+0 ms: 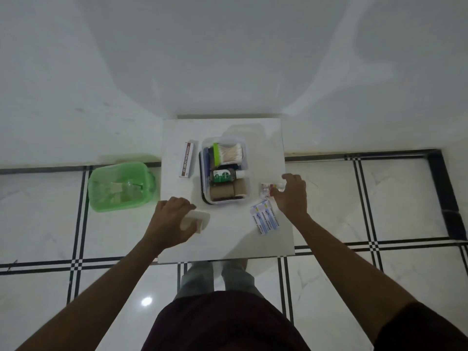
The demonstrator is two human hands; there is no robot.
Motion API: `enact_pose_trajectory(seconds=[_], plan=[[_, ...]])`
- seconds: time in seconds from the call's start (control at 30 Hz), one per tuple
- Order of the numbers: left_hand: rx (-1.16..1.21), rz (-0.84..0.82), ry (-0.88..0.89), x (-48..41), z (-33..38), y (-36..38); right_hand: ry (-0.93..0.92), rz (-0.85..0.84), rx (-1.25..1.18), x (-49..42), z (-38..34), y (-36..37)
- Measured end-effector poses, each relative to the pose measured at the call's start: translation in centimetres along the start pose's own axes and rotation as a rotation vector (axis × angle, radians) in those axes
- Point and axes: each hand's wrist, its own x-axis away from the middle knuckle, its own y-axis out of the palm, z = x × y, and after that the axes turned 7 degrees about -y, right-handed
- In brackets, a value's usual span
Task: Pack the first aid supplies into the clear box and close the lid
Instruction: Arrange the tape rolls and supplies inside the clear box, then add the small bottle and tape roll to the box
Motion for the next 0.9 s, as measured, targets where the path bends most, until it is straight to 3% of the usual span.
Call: enact_pose_trajectory(seconds=[0.23, 0.63, 0.9], plan=[[-0.13, -0.26, 0.087, 1.4, -1.8, 2.3, 0.133, -0.06, -0.002, -0.3, 0.5, 2.3], [-0.072, -0.215, 0.051, 0.5, -2.3, 3.3, 0.149, -0.135, 0.223, -2.2, -0.7, 3.9], [0.062, -0.196, 0.012, 1.1, -2.1, 3.9, 0.217, -0.069, 0.142, -2.5, -0.8, 3.8]])
